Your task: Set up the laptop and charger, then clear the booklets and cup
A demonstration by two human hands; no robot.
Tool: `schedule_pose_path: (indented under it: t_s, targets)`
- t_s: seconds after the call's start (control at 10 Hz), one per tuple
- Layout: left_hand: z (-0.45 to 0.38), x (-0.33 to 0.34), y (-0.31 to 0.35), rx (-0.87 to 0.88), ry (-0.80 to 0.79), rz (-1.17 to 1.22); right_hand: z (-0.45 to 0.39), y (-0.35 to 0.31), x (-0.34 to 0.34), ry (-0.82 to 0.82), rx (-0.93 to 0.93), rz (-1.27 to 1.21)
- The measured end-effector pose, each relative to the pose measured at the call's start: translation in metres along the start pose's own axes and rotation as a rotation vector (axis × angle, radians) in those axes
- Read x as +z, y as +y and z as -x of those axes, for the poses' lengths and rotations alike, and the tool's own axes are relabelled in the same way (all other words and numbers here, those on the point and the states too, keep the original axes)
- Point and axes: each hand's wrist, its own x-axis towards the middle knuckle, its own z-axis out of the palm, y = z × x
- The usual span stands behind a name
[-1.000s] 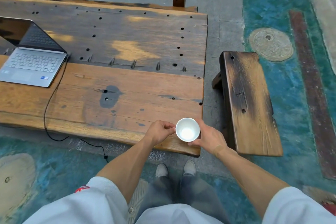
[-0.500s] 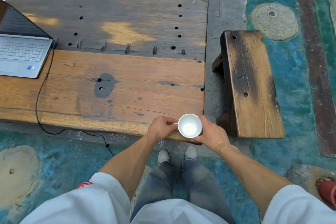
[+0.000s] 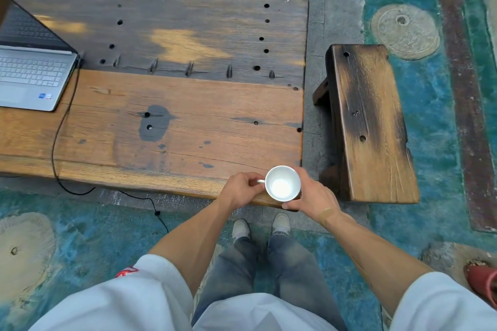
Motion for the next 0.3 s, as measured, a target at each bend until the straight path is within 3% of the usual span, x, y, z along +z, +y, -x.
schedule_pose_path:
  t_s: [0.3]
  targets:
    - [0.003,-0.008,-0.004,0.028,-0.017,-0.063,0.006,-0.004,-0.011,0.023,-0.044,0.001]
